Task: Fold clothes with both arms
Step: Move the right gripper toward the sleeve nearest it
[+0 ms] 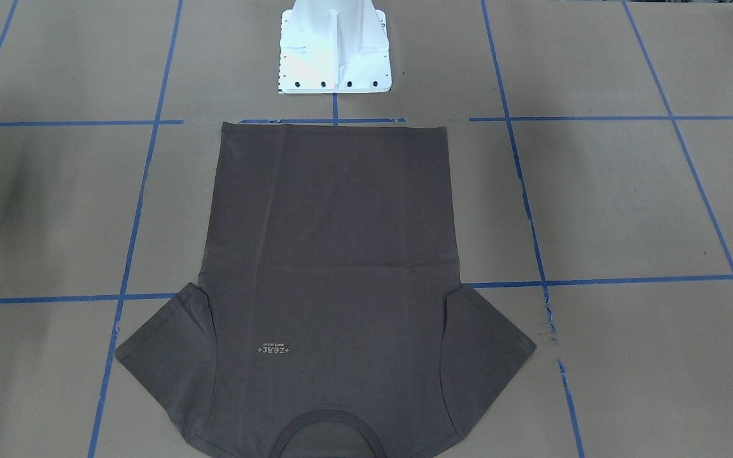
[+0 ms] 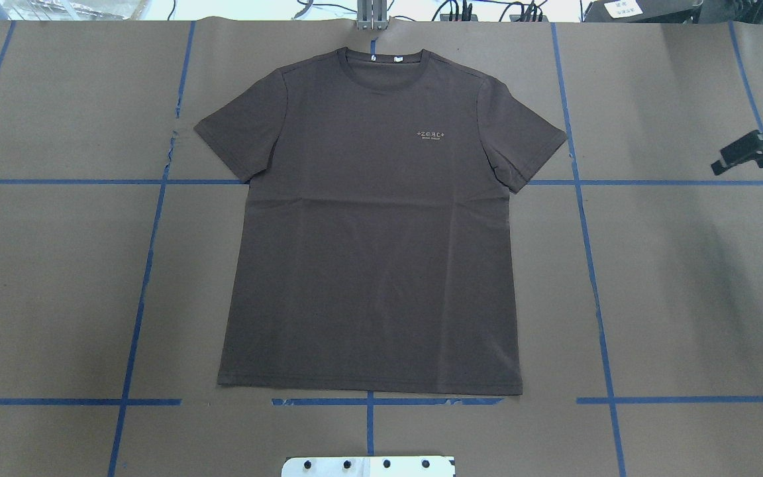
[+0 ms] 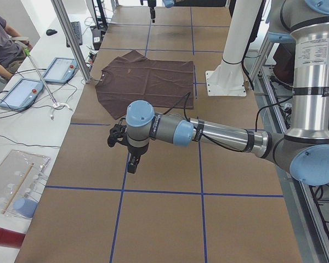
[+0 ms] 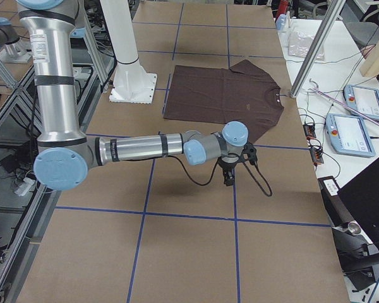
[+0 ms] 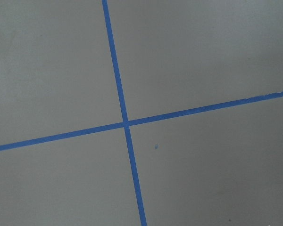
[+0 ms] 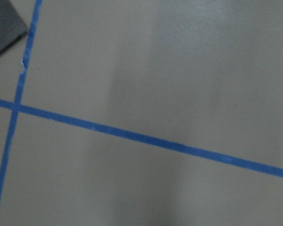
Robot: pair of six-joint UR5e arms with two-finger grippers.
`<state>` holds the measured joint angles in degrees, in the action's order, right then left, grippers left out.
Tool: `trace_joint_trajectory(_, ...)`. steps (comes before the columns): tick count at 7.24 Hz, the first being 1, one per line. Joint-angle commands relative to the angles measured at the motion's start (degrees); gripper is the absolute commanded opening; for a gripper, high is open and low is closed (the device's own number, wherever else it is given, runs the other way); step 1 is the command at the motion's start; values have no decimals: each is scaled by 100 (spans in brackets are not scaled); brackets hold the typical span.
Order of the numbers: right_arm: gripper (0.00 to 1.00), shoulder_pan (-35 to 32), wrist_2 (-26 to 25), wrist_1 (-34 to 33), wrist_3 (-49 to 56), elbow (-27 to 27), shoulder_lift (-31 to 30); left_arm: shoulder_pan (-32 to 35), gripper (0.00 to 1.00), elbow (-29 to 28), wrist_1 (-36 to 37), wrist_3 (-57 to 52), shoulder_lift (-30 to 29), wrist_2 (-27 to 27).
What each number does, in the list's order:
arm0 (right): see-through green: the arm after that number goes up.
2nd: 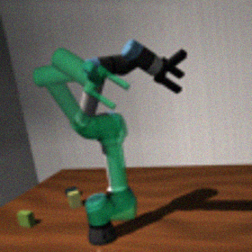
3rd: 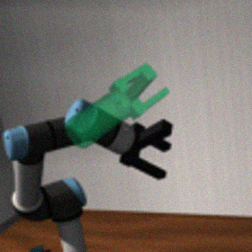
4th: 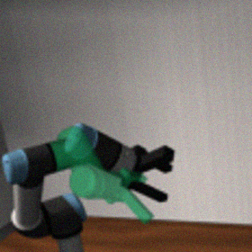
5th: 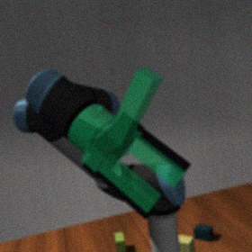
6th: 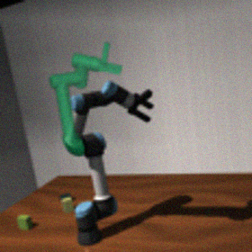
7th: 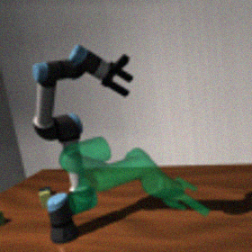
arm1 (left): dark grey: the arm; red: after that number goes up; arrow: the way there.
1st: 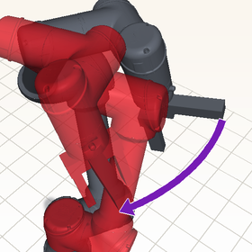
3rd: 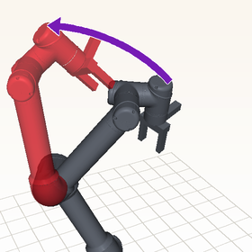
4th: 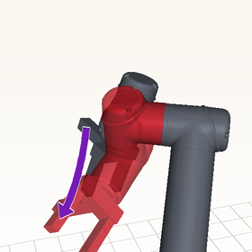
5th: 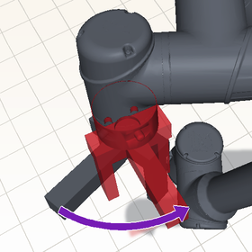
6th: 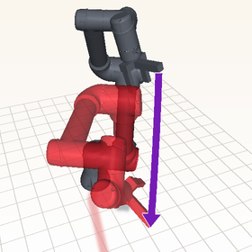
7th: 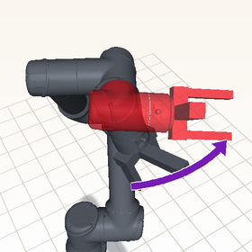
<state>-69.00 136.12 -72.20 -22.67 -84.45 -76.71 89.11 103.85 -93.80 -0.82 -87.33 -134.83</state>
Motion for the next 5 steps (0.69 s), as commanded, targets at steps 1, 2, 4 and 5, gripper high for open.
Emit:
trace_joint_trajectory(1, 99, 805, -1019, 1027, -2144, 1155, 1329, 1, 100, 135, -6, -15, 23, -8)
trace_joint_trajectory(2, 95, 1131, -1408, 1337, -2937, 1498, 1708, 10, 100, 179, -6, -24, 41, -8)
trace_joint_trajectory(4, 93, 1283, -1648, 1340, -3392, 2280, 2368, 27, 100, 162, 2, -41, 67, -227)
trace_joint_trajectory(5, 91, 1284, -1650, 1340, -3419, 2327, 2362, 27, 100, 206, 2, -41, 137, -271)
